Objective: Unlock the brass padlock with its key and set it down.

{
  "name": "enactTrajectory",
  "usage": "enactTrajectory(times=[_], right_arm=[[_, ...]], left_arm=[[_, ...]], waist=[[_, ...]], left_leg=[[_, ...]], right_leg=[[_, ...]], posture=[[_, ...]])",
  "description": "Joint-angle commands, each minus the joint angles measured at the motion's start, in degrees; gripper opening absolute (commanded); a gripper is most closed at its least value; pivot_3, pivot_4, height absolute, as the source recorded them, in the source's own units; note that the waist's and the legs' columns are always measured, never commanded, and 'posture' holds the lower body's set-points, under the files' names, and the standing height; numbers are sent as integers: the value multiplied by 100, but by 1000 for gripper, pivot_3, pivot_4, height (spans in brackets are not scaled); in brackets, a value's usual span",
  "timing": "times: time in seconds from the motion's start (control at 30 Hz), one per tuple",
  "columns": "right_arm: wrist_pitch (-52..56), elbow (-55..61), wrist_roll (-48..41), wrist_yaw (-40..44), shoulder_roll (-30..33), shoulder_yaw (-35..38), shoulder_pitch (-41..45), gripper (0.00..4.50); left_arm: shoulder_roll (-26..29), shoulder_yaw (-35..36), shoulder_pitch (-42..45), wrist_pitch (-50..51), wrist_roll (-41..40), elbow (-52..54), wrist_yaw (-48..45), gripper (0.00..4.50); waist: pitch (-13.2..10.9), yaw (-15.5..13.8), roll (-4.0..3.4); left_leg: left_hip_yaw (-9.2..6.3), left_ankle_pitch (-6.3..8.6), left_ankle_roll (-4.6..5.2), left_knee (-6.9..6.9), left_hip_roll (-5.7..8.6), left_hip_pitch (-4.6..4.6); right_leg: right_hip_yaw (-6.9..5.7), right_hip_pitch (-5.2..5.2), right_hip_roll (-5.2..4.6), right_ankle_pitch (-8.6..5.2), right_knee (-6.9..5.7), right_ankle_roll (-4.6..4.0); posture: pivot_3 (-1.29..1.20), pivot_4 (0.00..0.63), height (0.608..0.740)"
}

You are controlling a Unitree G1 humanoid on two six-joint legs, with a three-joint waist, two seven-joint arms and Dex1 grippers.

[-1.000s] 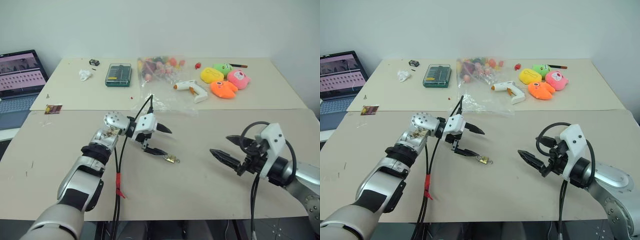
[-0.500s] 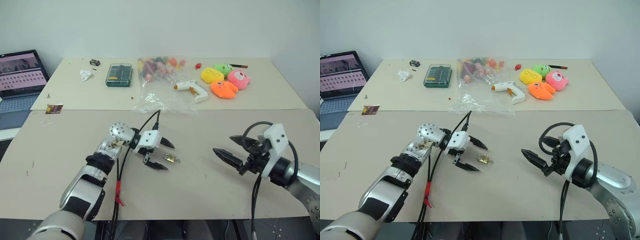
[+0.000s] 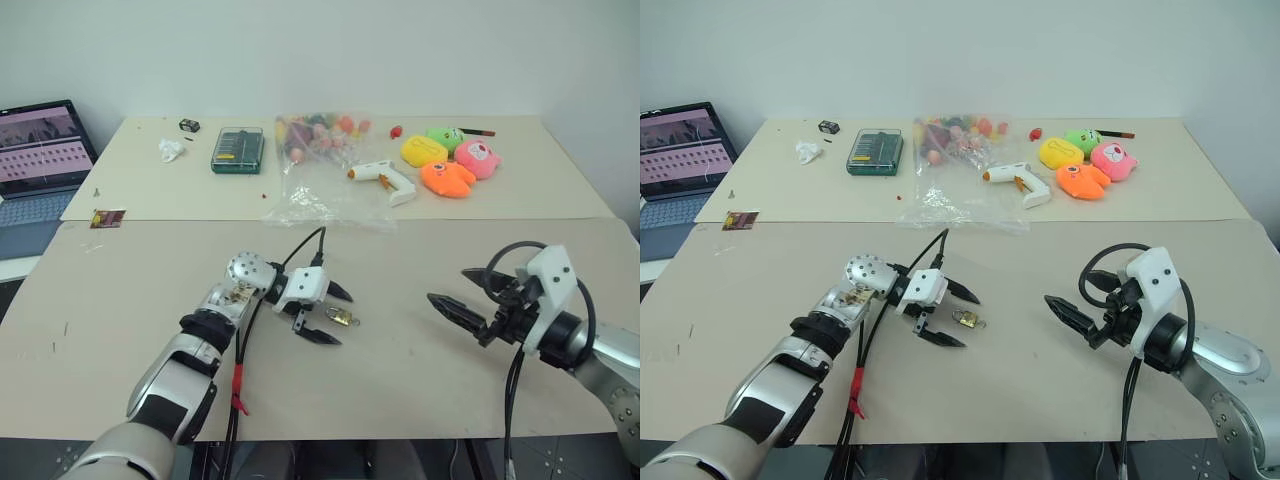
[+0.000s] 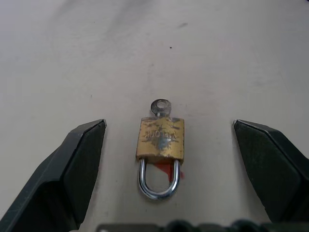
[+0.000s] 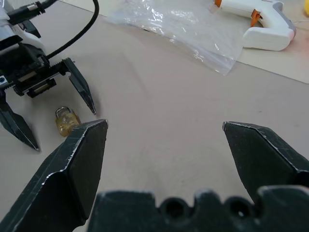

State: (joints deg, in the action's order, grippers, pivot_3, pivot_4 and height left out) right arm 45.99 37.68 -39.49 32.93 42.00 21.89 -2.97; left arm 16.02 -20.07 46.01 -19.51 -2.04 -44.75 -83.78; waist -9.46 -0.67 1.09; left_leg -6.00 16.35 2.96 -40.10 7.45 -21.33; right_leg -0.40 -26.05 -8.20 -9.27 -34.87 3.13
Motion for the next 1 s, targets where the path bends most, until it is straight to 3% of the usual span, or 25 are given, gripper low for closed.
enactTrajectory(times=[0.03,0.13,0.23,0.43,0.5,0.67,0.8,1.0], right_arm=[[119,258,-197,-132,58,163,63,4473],[205,333,-283,-216,77,208,59,4473],[267,385,-339,-290,100,240,33,4500],[268,386,-352,-334,122,197,10,4500],[252,327,-324,-323,129,130,69,4500],[368,184,-443,-260,124,-81,263,4500],[780,-112,-842,-185,176,-199,566,4500],[1326,-528,-1962,-494,-126,-118,1505,4500]], left_arm=[[21,-11,208,-207,196,-445,40,4500],[9,-20,273,-284,252,-746,15,4500],[15,-49,344,-404,301,-960,-40,3813],[45,-33,445,-523,323,-1180,-131,1469],[52,-14,468,-539,335,-1221,-136,820],[-85,416,462,0,-75,-938,191,821],[-93,923,236,182,-327,-36,990,821],[371,1490,-496,-1376,219,1592,2753,821]], waist=[[0,1,0],[2,-1,1],[2,0,1],[2,-3,1],[3,0,1],[3,7,1],[2,4,2],[2,32,1]], left_leg=[[0,0,0,0,0,0],[0,1,1,0,-1,3],[0,10,17,0,-3,16],[0,28,46,4,-21,77],[0,29,48,10,-27,93],[0,29,47,14,-32,104],[-2,29,47,14,-32,89],[3,10,-13,20,-41,55]], right_leg=[[0,0,0,0,0,0],[0,4,0,0,0,0],[0,19,1,-1,1,1],[-5,98,18,-6,24,14],[-5,118,24,-28,45,56],[-2,129,33,-24,60,61],[-1,112,34,-5,63,32],[22,69,48,16,75,2]], posture=[[0,150,740],[0,150,740],[0,150,740],[0,150,740],[0,150,740],[0,150,740],[0,150,740],[0,150,740]])
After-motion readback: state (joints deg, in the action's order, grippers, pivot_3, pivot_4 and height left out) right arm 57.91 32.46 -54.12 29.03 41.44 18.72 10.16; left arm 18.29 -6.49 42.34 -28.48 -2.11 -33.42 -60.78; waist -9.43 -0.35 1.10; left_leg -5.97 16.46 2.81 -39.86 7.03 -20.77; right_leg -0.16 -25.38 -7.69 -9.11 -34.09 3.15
